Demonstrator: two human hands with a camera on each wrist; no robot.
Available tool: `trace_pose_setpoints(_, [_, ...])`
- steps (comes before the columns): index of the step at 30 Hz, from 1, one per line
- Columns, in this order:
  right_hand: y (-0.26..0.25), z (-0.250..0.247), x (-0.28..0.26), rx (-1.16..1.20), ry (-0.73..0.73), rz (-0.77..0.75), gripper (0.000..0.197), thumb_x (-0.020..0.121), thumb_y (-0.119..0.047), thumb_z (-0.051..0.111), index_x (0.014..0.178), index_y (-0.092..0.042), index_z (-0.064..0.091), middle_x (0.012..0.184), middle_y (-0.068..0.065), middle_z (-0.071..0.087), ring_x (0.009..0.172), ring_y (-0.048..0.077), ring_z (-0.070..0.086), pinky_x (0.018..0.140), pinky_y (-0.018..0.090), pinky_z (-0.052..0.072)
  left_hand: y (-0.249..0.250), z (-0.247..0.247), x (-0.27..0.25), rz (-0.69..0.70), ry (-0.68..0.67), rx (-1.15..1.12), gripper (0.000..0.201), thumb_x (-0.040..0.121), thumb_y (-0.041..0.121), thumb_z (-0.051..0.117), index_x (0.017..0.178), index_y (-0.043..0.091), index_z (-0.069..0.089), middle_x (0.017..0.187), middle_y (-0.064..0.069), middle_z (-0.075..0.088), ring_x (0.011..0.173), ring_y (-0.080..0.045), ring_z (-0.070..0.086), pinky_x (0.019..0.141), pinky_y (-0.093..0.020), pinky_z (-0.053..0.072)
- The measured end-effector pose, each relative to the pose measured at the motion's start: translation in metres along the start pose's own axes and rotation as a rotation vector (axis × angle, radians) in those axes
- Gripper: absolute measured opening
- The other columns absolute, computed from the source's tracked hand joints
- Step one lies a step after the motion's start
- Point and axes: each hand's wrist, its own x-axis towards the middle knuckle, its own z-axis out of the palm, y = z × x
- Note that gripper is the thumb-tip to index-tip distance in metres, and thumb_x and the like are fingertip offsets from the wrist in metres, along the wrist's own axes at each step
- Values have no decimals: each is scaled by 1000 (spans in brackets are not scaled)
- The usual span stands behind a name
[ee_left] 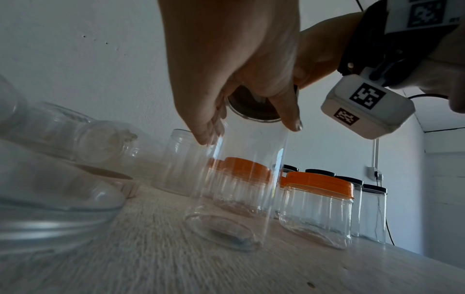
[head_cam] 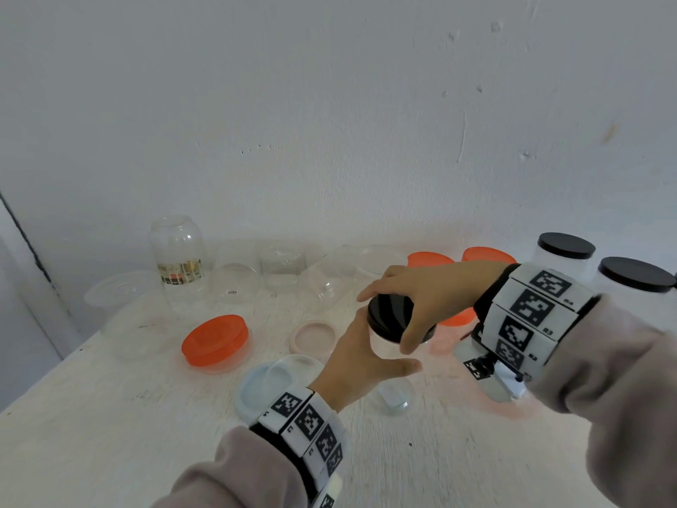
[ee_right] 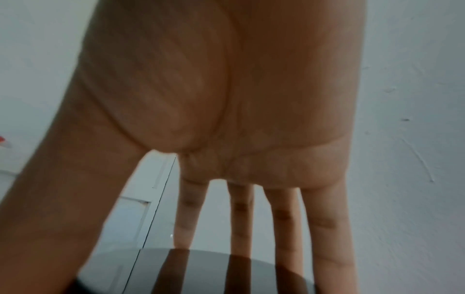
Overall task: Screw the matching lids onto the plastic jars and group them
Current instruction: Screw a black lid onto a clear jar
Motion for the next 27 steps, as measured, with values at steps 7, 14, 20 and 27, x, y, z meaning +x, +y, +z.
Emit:
trace_pose_setpoints(7, [-2,6,3,-39,121,45,73,71,-68,67,133,-41,40,113,-9,42,104,17,50,82,29,47,0,0,-1,-5,-3,-11,90,66,35,86,138,30,33,127,16,52,115,3,49,89,-14,40])
trace_pose_setpoints(14, [0,2,1,-37,12,45,89,69,-53,76,143,-47,26,123,-10,36,117,19,43,99,39,45,0,2,-1,-8,0,-25,84,67,33,85,134,32,34,124,19,51,110,11,47,80,-7,39])
trace_pose_setpoints(20, [11,12,-3,27,103,-10,87,73,-60,70,145,-46,25,119,-14,38,115,13,42,97,32,42,0,4,-2,-7,23,-46,84,67,31,85,134,30,35,124,14,53,112,4,50,89,-15,41])
trace_pose_setpoints(27, [14,32,-10,-23,236,-60,68,82,-67,52,140,-42,29,119,-8,37,108,12,31,90,33,41,1,6,-3,-7,46,-60,85,66,30,86,135,32,37,123,16,54,113,3,50,91,-16,42])
